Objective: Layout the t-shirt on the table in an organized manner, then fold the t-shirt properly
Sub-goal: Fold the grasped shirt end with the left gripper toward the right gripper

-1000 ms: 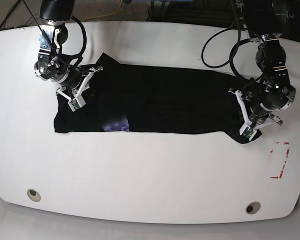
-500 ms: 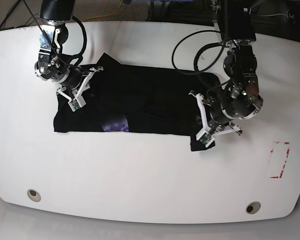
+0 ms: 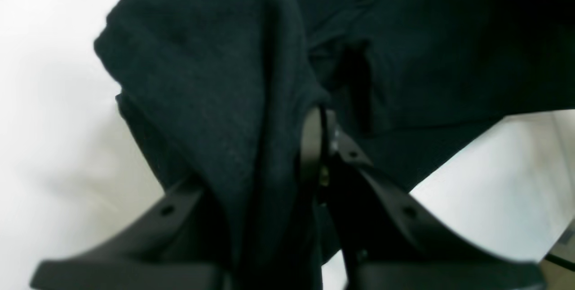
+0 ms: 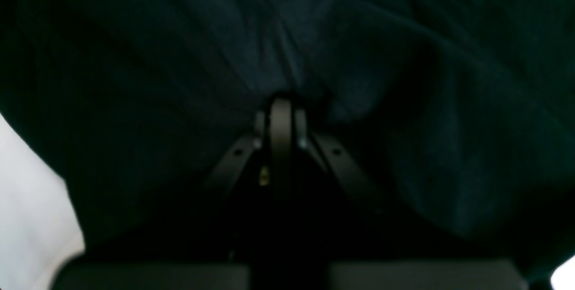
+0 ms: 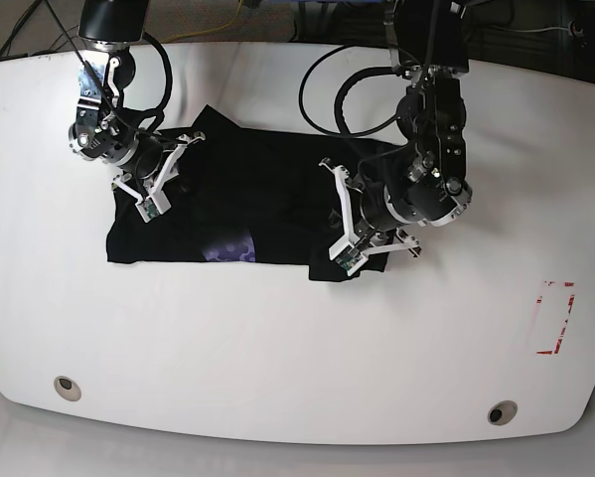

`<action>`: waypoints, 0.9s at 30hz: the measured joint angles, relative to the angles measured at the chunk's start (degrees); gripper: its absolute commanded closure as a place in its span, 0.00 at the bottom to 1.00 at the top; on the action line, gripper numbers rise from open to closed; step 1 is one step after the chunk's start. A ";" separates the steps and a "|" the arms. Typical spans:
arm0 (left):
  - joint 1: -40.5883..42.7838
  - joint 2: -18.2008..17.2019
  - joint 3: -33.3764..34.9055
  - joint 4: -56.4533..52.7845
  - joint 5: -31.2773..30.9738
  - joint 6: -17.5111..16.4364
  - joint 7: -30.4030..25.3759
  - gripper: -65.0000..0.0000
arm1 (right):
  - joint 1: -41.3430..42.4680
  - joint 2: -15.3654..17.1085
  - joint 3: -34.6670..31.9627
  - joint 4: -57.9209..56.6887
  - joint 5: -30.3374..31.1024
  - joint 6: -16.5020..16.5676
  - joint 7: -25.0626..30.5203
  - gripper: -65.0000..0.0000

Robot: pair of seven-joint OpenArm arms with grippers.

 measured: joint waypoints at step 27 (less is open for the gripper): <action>1.33 -0.46 3.63 -4.44 0.00 0.02 -6.14 0.82 | -0.04 -0.02 0.00 0.00 -0.04 -0.02 0.00 1.00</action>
